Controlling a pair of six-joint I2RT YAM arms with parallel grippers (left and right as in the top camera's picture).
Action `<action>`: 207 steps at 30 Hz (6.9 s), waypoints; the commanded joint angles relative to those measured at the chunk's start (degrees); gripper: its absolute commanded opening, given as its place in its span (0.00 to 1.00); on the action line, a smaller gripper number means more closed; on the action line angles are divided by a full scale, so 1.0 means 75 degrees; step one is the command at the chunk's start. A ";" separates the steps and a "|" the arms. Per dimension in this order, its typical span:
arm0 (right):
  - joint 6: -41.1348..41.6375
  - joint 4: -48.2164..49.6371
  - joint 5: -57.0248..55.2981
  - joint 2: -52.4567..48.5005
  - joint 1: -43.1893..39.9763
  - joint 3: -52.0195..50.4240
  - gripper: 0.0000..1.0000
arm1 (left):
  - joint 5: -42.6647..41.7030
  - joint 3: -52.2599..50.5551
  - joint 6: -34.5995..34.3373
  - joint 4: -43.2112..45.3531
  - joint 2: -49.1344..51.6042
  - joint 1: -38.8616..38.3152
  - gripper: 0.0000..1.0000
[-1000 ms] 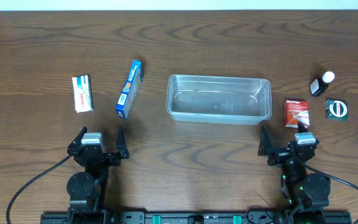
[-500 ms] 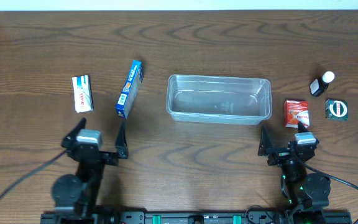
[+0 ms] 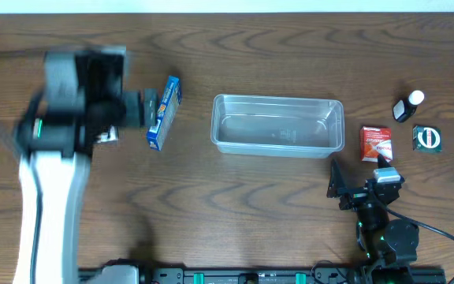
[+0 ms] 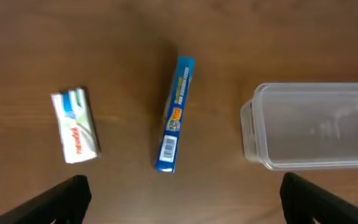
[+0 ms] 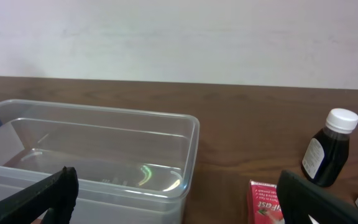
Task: Pack container
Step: 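Move left gripper to the upright blue box and grasp it, then carry the blue box with left gripper over the clear container, then lower blue box into container, release, and withdraw left gripper, then grasp the white Panadol box with the left gripper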
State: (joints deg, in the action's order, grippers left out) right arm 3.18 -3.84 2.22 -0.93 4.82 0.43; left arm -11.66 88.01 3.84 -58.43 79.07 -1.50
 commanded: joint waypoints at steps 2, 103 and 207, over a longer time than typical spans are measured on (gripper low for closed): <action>-0.0090 -0.0029 0.0082 0.0017 -0.0090 -0.0015 0.99 | -0.0047 0.0860 0.0085 0.0000 0.1667 -0.0038 0.98; -0.0090 -0.0032 0.0082 0.0017 -0.0090 -0.0015 0.99 | -0.1358 0.0230 0.7402 0.2046 0.2865 -0.3821 0.06; -0.0090 -0.0032 0.0082 0.0017 -0.0090 -0.0015 0.99 | 0.1483 -0.0079 -0.0921 0.1507 0.4555 0.1999 0.98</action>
State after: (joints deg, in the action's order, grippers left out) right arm 3.18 -3.86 2.22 -0.97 4.82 0.43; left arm 3.53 88.47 -2.00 -46.74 109.71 12.80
